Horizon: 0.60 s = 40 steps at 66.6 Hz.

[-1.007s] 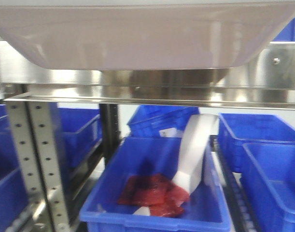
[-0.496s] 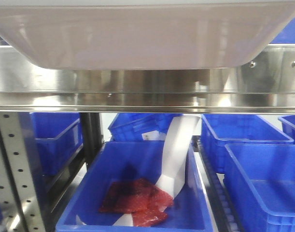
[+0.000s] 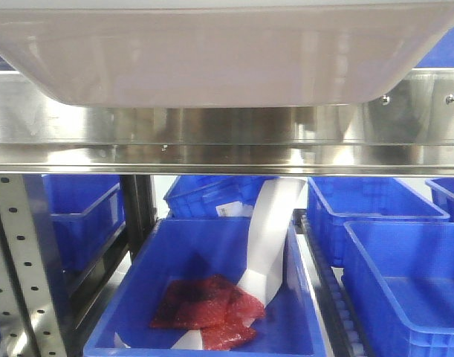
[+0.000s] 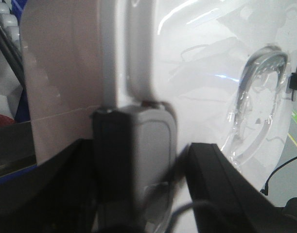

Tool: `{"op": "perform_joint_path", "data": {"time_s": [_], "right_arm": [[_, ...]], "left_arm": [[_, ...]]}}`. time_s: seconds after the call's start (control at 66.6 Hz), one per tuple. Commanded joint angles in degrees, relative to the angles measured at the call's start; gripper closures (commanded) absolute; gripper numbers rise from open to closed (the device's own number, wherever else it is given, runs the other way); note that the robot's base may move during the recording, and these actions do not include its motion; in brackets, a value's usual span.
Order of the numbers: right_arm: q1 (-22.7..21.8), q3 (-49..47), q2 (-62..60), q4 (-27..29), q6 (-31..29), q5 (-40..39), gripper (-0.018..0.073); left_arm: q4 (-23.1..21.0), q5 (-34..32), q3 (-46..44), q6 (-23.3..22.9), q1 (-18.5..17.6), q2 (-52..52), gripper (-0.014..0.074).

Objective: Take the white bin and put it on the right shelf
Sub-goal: 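Align the held bin above the upper steel shelf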

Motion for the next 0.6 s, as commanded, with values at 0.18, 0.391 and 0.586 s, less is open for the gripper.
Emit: {"op": "perform_joint_path", "data": {"time_s": [0.18, 0.391, 0.586], "right_arm": [[1.01, -2.15, -1.11, 13.08, 0.22, 7.10, 0.0108], [1.01, -2.15, -1.11, 13.08, 0.22, 7.10, 0.0108], [1.01, -2.15, -1.11, 13.08, 0.22, 7.02, 0.0108]], "left_arm": [[-10.45, 6.16, -2.16, 1.29, -1.17, -1.16, 0.0366], [-10.45, 6.16, -2.16, 1.29, -1.17, -1.16, 0.0366], [-10.58, 6.05, -2.16, 1.29, -1.17, -1.16, 0.0366]]}}
